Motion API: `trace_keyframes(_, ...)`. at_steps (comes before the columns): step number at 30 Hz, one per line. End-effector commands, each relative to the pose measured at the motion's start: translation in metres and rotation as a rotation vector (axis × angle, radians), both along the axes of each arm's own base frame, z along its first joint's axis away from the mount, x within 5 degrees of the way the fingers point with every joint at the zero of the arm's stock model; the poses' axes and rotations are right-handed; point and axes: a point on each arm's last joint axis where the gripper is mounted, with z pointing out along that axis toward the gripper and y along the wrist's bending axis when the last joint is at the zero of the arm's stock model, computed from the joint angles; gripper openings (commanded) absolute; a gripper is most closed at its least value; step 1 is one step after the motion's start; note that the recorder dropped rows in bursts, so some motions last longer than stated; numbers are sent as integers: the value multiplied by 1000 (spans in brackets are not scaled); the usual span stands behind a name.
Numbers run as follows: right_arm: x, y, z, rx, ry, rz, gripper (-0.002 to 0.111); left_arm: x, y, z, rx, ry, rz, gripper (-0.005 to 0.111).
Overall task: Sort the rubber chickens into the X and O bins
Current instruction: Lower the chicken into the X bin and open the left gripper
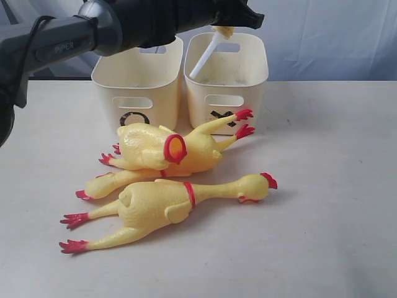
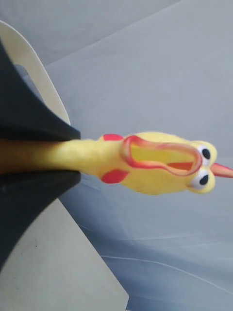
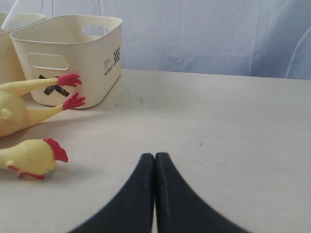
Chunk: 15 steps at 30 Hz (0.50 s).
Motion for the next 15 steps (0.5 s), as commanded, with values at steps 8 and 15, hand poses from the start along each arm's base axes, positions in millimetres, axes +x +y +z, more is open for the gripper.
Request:
trace_keyframes(8, 0, 0, 0, 1, -8, 3, -1, -2, -2, 5, -17, -2, 2, 0)
trace_keyframes(15, 0, 0, 0, 1, -8, 3, -1, -2, -6, -3, 9, 2, 17, 0)
